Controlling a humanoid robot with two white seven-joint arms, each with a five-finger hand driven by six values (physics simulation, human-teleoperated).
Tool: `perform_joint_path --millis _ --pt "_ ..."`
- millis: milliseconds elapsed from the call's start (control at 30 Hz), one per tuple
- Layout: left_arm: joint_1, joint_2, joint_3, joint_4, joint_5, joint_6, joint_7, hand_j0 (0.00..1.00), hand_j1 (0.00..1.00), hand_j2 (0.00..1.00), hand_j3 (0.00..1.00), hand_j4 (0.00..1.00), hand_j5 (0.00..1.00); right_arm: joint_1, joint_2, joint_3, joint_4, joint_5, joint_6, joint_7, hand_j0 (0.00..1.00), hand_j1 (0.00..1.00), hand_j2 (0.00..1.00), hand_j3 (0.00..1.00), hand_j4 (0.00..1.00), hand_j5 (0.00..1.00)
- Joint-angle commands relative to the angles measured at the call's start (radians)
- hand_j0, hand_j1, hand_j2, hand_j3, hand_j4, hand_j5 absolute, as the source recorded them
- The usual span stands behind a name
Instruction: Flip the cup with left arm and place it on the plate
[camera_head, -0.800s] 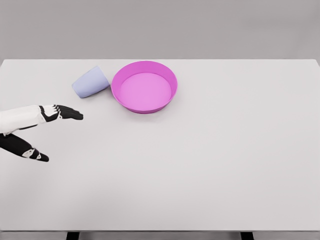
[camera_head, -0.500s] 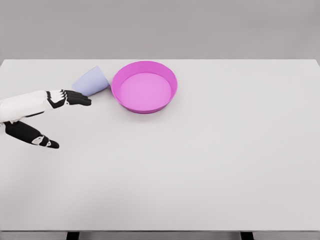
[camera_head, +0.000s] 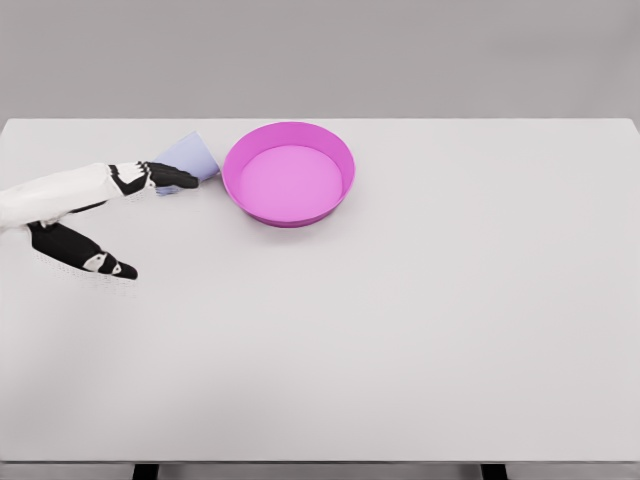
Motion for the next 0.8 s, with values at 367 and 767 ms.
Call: perform_joint_path --millis 367,767 --pt "-0.261 -0.123 -0.205 0.238 0.224 0.409 0.126 1.0 1.0 1.0 1.0 1.0 1.0 0.0 0.0 0.0 0.0 0.0 0.0 0.0 1.0 1.0 1.0 1.0 1.0 1.0" --pt "-0.328 -0.343 -0.219 0.436 -0.037 0.431 0.115 1.0 1.0 1.0 1.0 1.0 1.0 0.0 0.0 0.001 0.0 0.0 0.0 0.0 1.0 1.0 1.0 1.0 1.0 1.0"
